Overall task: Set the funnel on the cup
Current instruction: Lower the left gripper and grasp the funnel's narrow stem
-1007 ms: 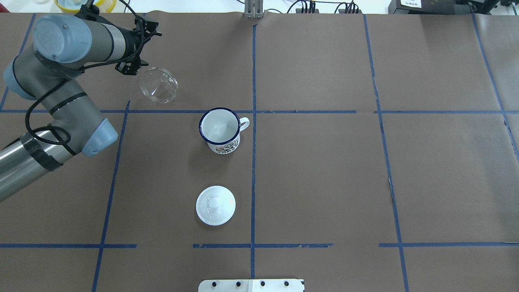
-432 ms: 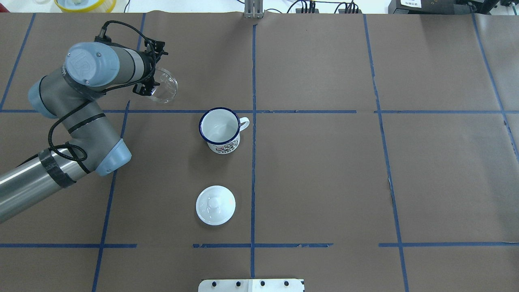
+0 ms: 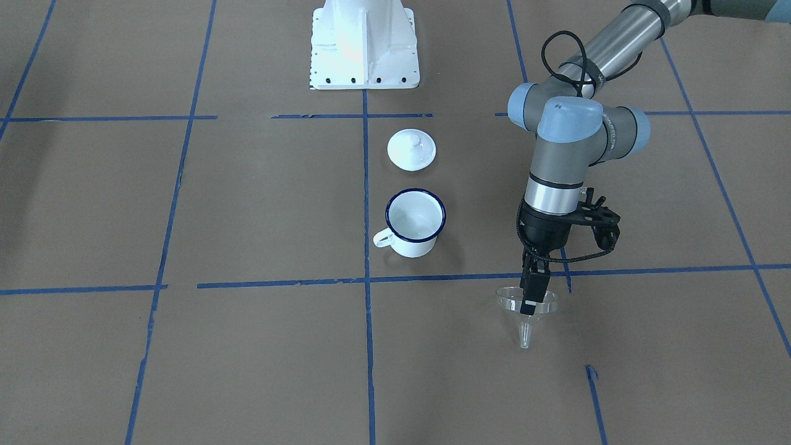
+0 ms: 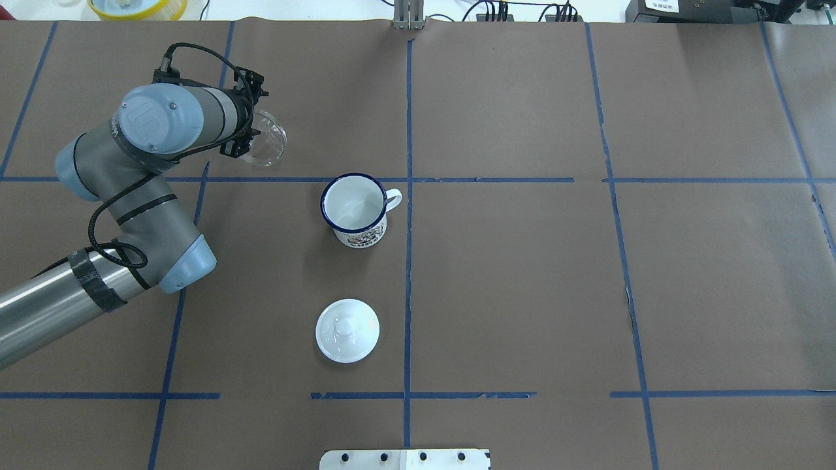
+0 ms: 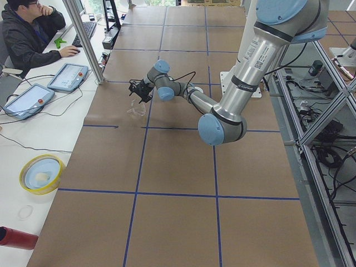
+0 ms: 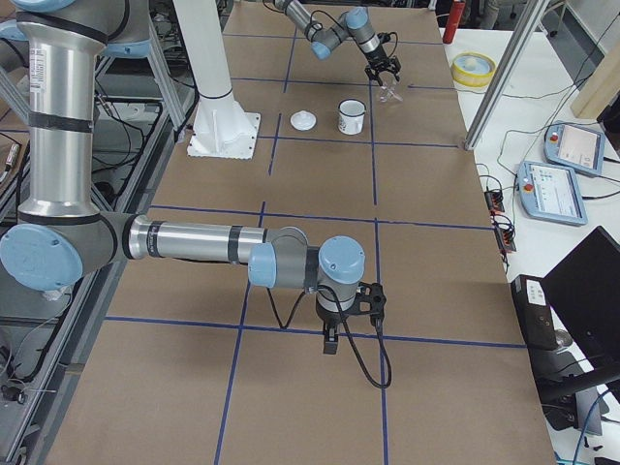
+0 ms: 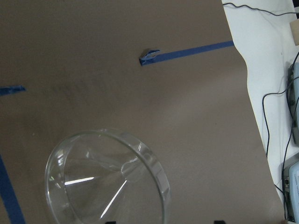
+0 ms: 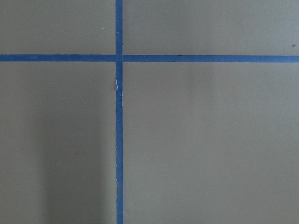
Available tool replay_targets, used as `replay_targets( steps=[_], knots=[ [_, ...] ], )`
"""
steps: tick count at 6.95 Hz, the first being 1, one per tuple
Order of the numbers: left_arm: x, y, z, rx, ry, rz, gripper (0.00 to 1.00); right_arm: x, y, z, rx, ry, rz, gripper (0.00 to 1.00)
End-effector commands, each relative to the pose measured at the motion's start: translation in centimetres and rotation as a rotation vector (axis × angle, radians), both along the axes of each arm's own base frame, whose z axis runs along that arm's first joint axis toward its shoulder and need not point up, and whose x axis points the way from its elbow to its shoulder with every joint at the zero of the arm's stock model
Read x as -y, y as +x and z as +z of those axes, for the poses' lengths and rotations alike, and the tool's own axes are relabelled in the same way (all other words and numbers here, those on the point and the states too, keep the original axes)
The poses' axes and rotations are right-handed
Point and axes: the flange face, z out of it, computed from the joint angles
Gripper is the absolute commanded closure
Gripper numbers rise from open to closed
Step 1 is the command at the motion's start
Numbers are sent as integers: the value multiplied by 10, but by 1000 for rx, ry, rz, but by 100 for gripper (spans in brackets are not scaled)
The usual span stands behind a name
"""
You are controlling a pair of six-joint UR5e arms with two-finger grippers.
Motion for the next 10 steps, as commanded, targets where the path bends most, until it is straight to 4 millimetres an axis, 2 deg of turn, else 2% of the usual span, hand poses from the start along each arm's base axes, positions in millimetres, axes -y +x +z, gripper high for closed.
replay_targets(
  steps=[1, 3, 4, 5, 6, 7, 8, 10],
  knots=[
    [2, 0, 2, -2, -6, -26, 43, 0, 0, 0, 0, 0, 0, 0],
    [2, 0, 5, 1, -9, -26, 43, 0, 0, 0, 0, 0, 0, 0],
    [2, 2, 8, 3, -13, -25, 49, 0, 0, 0, 0, 0, 0, 0],
    [2, 1, 9, 6, -13, -23, 86, 0, 0, 0, 0, 0, 0, 0],
    [2, 1, 9, 12, -6, -18, 100, 0, 0, 0, 0, 0, 0, 0],
    [1, 0, 4, 13, 4, -13, 100, 0, 0, 0, 0, 0, 0, 0],
    [-1, -8, -14, 5, 39, -4, 100, 0, 0, 0, 0, 0, 0, 0],
    [1, -63, -69, -14, 99, 21, 100, 0, 0, 0, 0, 0, 0, 0]
  ],
)
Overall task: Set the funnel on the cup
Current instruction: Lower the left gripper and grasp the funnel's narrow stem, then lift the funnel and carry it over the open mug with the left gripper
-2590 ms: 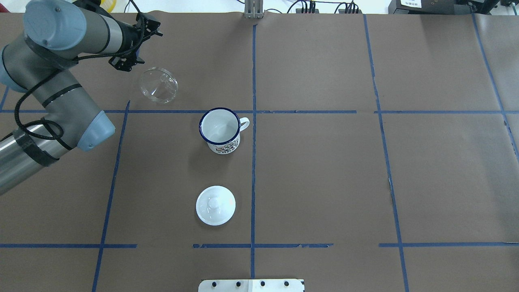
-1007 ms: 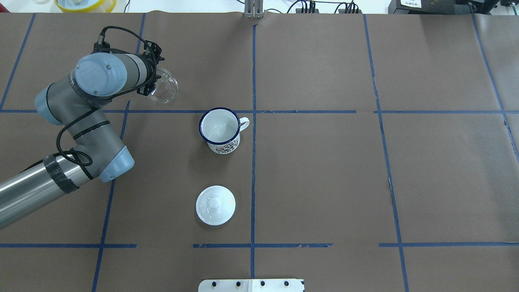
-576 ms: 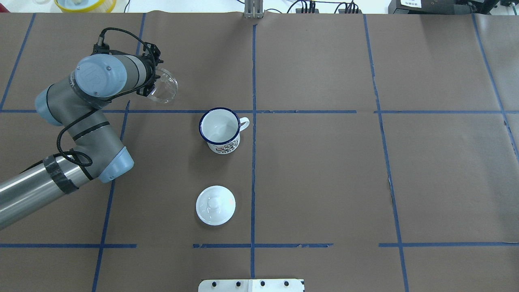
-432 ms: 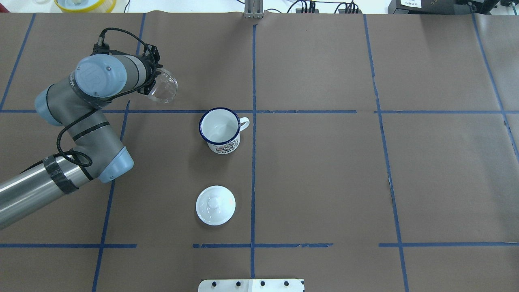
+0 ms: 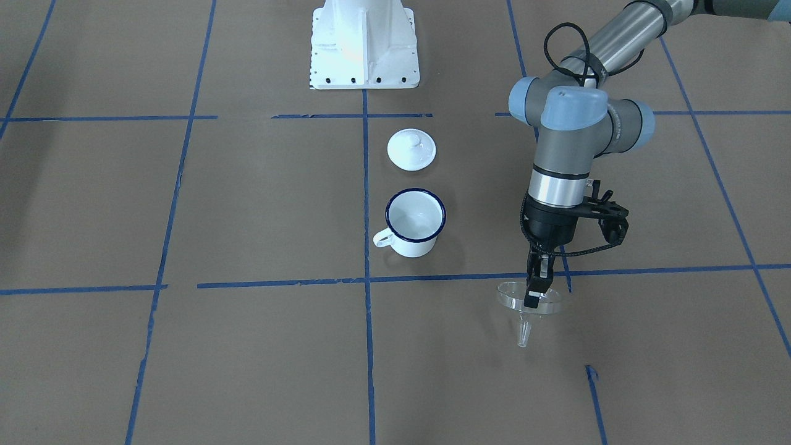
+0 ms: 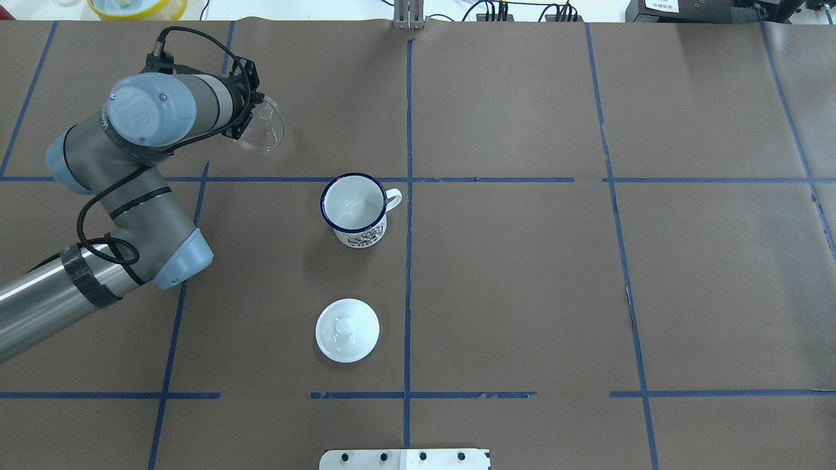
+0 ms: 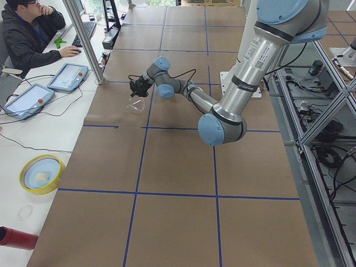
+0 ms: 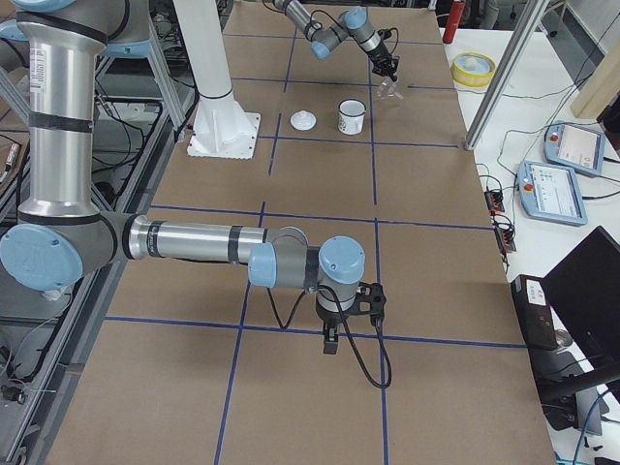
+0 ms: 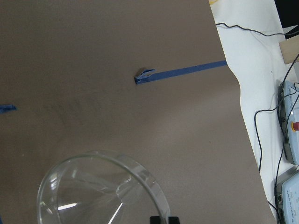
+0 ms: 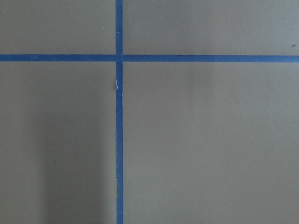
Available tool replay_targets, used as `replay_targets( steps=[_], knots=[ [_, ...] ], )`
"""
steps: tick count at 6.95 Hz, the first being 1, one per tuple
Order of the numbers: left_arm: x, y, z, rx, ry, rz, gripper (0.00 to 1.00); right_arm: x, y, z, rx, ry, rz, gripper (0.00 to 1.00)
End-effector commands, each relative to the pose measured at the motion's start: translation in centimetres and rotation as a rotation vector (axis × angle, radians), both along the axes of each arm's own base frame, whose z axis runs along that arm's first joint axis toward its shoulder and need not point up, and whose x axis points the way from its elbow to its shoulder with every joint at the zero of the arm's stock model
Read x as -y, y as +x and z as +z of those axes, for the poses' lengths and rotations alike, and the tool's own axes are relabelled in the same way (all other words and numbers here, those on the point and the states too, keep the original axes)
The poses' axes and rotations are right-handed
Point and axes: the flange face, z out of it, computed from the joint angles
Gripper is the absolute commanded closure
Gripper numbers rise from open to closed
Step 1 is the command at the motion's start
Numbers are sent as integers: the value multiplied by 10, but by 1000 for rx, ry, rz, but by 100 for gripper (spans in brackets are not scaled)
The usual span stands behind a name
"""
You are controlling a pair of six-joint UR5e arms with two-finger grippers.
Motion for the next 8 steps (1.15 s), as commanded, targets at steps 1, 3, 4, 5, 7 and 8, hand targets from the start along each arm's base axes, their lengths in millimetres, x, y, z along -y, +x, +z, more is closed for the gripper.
replay_targets(
  steps=[1, 3, 4, 5, 7, 8],
  knots=[
    [-10, -63, -68, 32, 28, 108, 100, 0, 0, 0, 0, 0, 0, 0],
    [-24, -74, -139, 232, -4, 291, 100, 0, 0, 0, 0, 0, 0, 0],
    [-27, -71, -177, 309, -33, 385, 100, 0, 0, 0, 0, 0, 0, 0],
    [-31, -66, -214, 378, -56, 494, 100, 0, 0, 0, 0, 0, 0, 0],
    [-14, -33, -260, 441, -155, 657, 100, 0, 0, 0, 0, 0, 0, 0],
    [6, 15, -276, 473, -205, 740, 100, 0, 0, 0, 0, 0, 0, 0]
  ],
)
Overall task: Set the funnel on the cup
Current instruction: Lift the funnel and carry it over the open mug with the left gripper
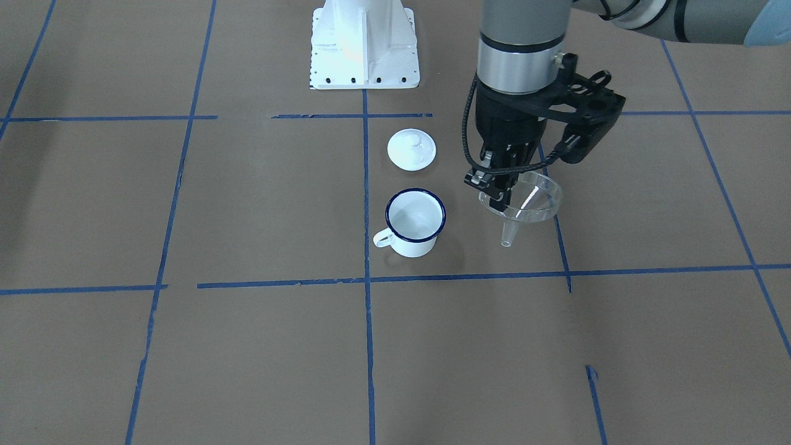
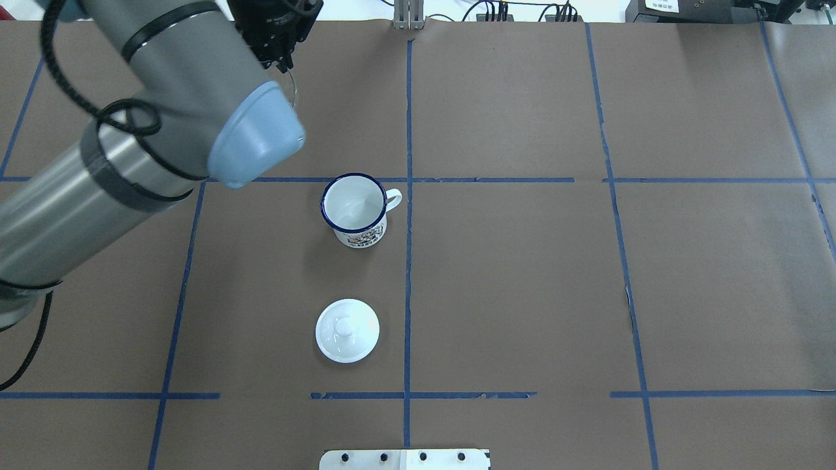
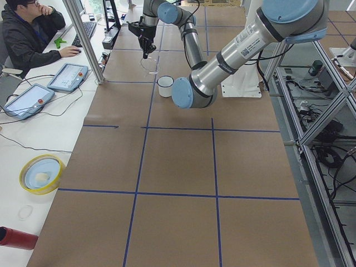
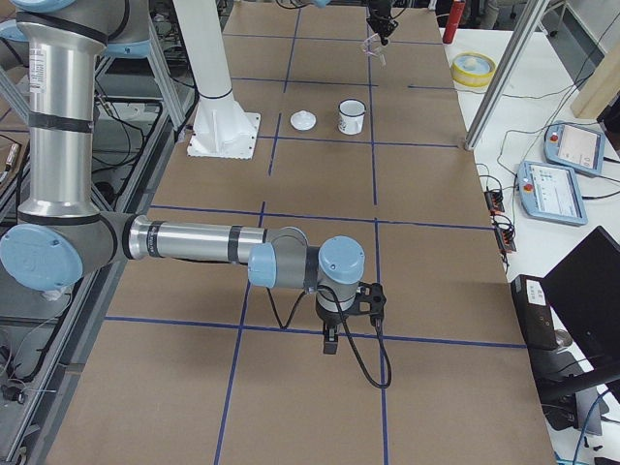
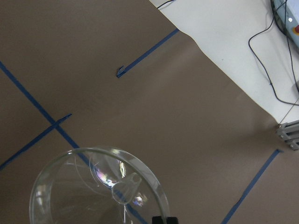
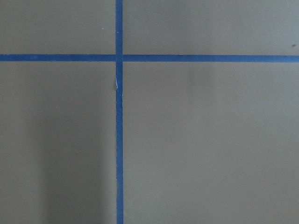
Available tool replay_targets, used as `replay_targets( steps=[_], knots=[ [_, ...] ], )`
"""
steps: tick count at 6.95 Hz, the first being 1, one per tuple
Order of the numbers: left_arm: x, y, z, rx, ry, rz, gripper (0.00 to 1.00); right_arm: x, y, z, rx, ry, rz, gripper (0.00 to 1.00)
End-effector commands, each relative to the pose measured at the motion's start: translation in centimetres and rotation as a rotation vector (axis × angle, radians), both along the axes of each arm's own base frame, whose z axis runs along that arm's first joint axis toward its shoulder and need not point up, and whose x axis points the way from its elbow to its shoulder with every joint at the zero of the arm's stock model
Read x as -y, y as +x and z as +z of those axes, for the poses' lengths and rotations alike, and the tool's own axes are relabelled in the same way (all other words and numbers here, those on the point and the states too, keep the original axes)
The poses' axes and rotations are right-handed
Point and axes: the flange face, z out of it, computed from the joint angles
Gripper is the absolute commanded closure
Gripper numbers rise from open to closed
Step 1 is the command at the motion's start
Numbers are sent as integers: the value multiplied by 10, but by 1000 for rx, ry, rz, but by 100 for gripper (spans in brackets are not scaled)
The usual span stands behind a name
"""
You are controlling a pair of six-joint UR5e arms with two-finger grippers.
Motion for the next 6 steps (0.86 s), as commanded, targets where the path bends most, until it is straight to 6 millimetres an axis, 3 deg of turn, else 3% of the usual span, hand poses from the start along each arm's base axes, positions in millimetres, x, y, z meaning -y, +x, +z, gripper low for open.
replay_targets(
  steps=[1, 4, 5, 6],
  knots=[
    [7, 79, -28, 65, -77, 153, 100, 0, 0, 0, 0, 0, 0, 0],
    [-12, 129, -9, 71, -69, 283, 100, 0, 0, -1, 0, 1, 0, 0],
    [-15, 155, 2, 48, -63, 316, 100, 0, 0, -1, 0, 1, 0, 0],
    [-18, 164, 6, 43, -59, 327, 100, 0, 0, 0, 0, 0, 0, 0]
  ],
)
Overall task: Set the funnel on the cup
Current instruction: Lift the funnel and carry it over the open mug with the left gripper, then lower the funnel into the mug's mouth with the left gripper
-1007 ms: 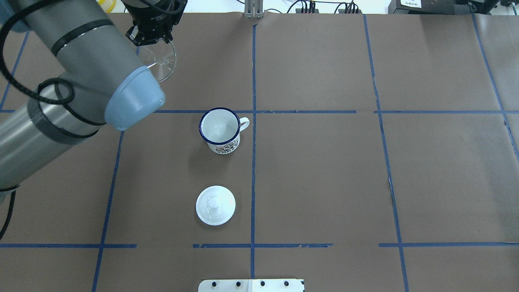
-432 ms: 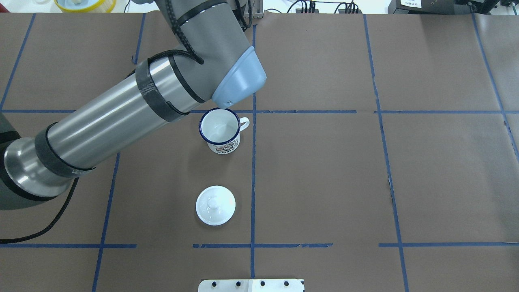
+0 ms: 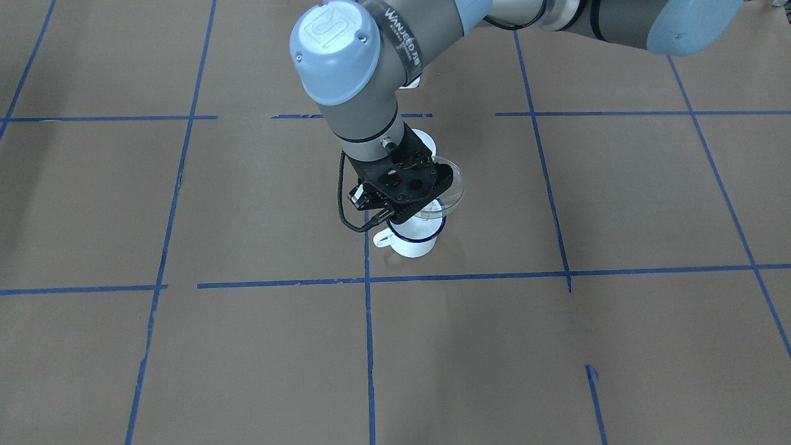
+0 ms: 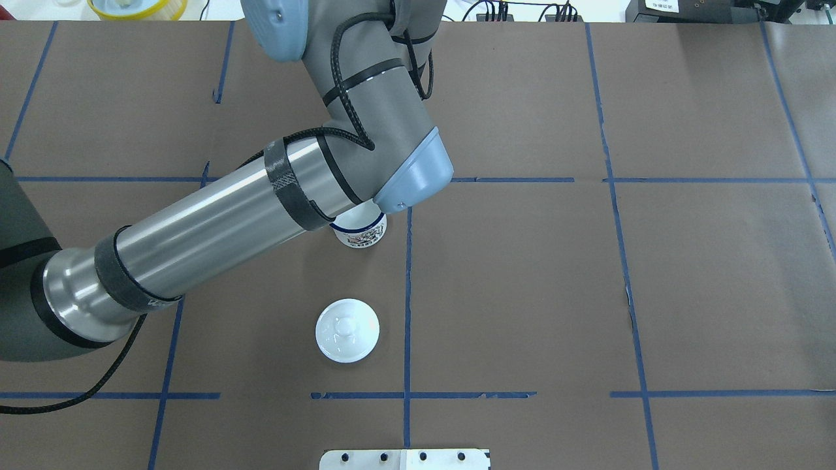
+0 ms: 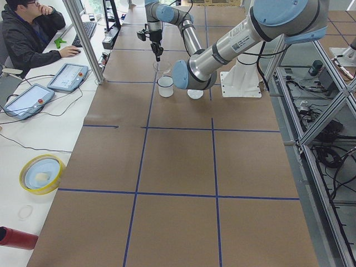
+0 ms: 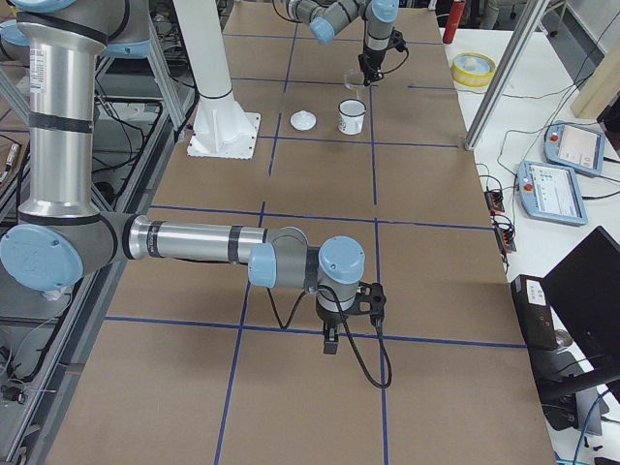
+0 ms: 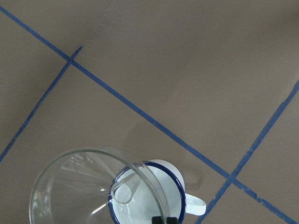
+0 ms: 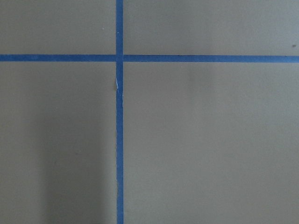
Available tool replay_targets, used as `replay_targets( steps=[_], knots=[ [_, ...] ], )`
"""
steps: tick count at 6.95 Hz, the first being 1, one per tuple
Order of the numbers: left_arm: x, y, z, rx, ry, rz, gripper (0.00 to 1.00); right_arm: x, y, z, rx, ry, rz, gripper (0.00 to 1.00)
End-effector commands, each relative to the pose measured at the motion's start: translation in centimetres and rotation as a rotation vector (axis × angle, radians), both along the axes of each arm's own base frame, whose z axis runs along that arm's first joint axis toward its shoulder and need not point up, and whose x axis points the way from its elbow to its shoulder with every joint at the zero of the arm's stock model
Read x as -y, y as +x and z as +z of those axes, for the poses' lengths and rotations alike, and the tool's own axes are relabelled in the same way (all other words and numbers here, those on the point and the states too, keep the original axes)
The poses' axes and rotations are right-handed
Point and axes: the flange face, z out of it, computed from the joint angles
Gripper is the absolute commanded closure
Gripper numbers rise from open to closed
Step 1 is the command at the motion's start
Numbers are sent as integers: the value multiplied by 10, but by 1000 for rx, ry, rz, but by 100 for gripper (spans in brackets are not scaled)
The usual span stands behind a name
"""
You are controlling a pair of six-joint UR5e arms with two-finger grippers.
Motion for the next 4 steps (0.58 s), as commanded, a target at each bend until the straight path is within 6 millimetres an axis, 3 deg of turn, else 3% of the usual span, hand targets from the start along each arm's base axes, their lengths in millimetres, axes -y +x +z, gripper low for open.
replay_targets(
  steps=[1, 2, 4],
  knots=[
    [-9, 25, 15, -4, -3, 36, 100, 0, 0, 1, 0, -1, 0, 0],
    [-17, 38, 31, -4, -4, 53, 100, 0, 0, 0, 0, 0, 0, 0],
    [-17, 45, 53, -4, -2, 57, 100, 0, 0, 1, 0, -1, 0, 0]
  ],
)
